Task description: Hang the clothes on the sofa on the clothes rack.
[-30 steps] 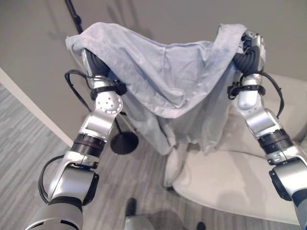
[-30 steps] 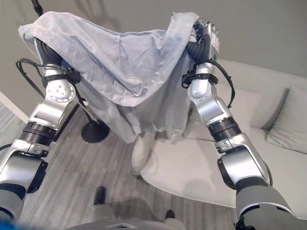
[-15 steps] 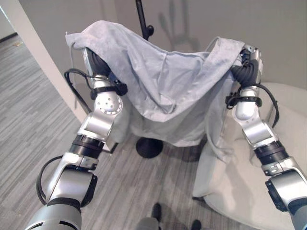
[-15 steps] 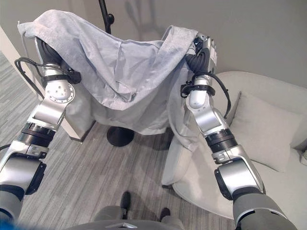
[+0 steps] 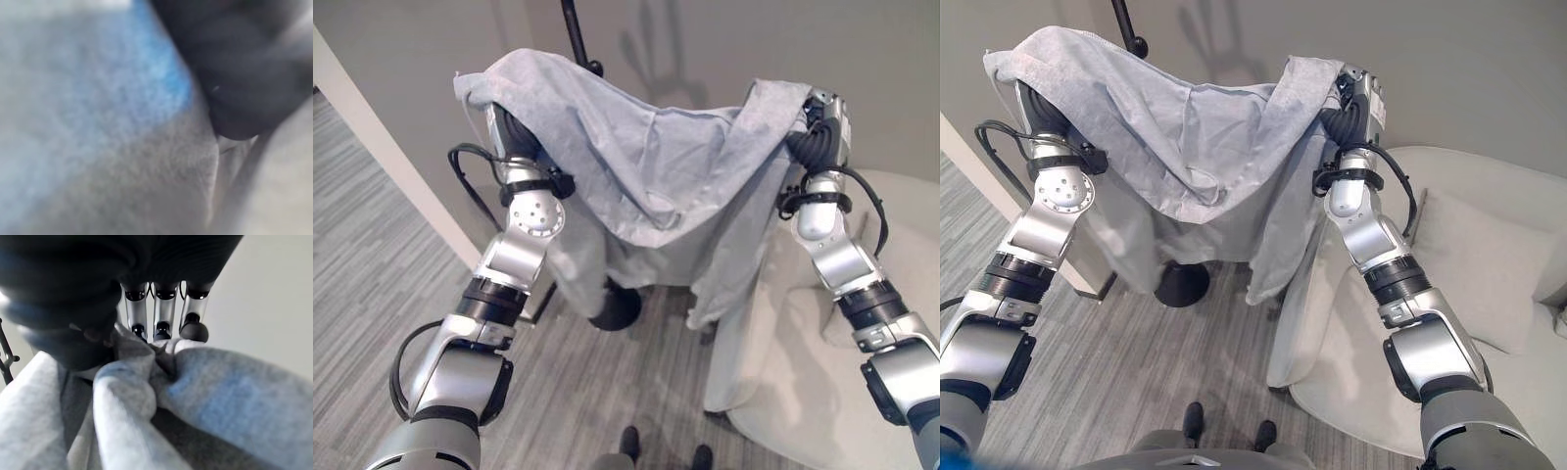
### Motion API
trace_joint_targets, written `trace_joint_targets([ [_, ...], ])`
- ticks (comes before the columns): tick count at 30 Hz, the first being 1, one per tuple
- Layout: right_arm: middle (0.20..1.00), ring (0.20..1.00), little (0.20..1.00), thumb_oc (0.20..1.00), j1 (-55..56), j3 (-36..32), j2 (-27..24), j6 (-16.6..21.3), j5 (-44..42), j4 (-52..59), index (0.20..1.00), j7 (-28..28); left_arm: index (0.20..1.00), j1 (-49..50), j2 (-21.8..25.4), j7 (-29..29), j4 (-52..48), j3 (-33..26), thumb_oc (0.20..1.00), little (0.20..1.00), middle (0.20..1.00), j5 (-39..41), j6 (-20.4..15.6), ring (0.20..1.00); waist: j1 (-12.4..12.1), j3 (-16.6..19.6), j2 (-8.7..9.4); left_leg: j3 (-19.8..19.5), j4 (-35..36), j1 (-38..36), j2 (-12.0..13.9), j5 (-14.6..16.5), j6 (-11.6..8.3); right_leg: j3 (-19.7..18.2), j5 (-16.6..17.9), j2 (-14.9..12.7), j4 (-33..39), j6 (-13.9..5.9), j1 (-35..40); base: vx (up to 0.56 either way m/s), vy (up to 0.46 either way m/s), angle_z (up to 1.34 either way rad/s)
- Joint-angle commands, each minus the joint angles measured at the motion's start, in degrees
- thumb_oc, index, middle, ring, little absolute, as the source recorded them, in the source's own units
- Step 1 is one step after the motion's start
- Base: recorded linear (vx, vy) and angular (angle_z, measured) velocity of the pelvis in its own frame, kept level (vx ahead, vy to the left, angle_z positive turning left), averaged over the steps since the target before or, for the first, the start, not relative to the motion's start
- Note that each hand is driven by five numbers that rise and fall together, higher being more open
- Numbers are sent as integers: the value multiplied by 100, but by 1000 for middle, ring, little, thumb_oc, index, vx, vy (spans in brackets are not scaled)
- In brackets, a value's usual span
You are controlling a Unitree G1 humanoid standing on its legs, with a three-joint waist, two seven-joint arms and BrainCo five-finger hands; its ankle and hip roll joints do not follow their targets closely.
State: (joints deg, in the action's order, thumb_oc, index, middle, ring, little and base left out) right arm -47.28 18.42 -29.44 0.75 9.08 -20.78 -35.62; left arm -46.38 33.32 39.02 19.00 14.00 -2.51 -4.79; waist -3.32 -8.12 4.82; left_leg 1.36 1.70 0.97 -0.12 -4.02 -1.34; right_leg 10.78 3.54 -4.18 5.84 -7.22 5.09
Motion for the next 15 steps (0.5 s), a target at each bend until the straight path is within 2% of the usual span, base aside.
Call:
trace_joint_targets([
  [1,200,200,200,200,-453,60,-254,256,49,92,200,-38,200,-241,25,34,50,-75,200,200,200,-249,-250,200,-88,404,11,84,-1109,372,282,800,-445,240,37,-50,-84,-381,-419,-6,18,6],
  [2,200,200,200,200,-482,63,-290,250,14,87,200,-55,200,-262,34,50,58,-64,200,200,200,-221,-245,200,-91,354,-19,102,-1082,519,393,673,-465,281,-1,-80,-84,-378,-385,5,21,6],
  [3,200,200,200,200,-488,63,-293,250,11,85,200,-56,200,-270,33,51,63,-63,200,200,200,-219,-246,200,-84,356,-18,95,-1072,524,391,660,-469,288,0,-81,-84,-375,-392,33,63,9],
  [4,200,200,200,200,-509,75,-301,267,-7,57,200,-73,200,-302,43,99,103,-49,200,200,200,-205,-228,200,-74,357,-36,100,-848,599,482,488,-494,293,4,-87,-84,-388,-401,42,78,9],
  [7,200,200,200,200,-524,92,-345,287,-27,-3,200,-89,200,-380,61,137,153,-8,200,200,200,-205,-219,200,-32,381,-27,142,-470,739,586,326,-560,297,-19,-116,-84,-419,-429,57,108,9],
  [8,200,200,200,200,-529,51,-469,290,-28,-56,200,-155,200,-450,46,173,250,32,200,200,200,-185,-212,200,32,315,-5,389,53,1204,751,170,-622,324,-148,-168,-84,-447,-404,76,173,11],
  [10,200,200,200,200,-479,-2,-513,279,-31,-29,200,-194,200,-462,21,186,269,37,200,200,200,-187,-218,200,10,286,-42,472,255,1449,880,34,-667,364,-256,-158,-84,-433,-364,124,224,18],
  [11,200,200,200,200,-391,-58,-550,262,2,8,200,-216,200,-426,-12,199,258,28,200,200,200,-177,-232,200,-3,290,-121,469,288,1532,1023,-79,-750,393,-353,-139,-84,-445,-252,175,252,17],
  [15,200,200,200,200,-351,-52,-551,243,77,-25,200,-184,200,-358,-25,160,232,7,200,200,200,-188,-237,200,-49,413,-266,265,330,1236,1101,-137,-912,314,-339,-131,-84,-497,-176,111,256,-12],
])
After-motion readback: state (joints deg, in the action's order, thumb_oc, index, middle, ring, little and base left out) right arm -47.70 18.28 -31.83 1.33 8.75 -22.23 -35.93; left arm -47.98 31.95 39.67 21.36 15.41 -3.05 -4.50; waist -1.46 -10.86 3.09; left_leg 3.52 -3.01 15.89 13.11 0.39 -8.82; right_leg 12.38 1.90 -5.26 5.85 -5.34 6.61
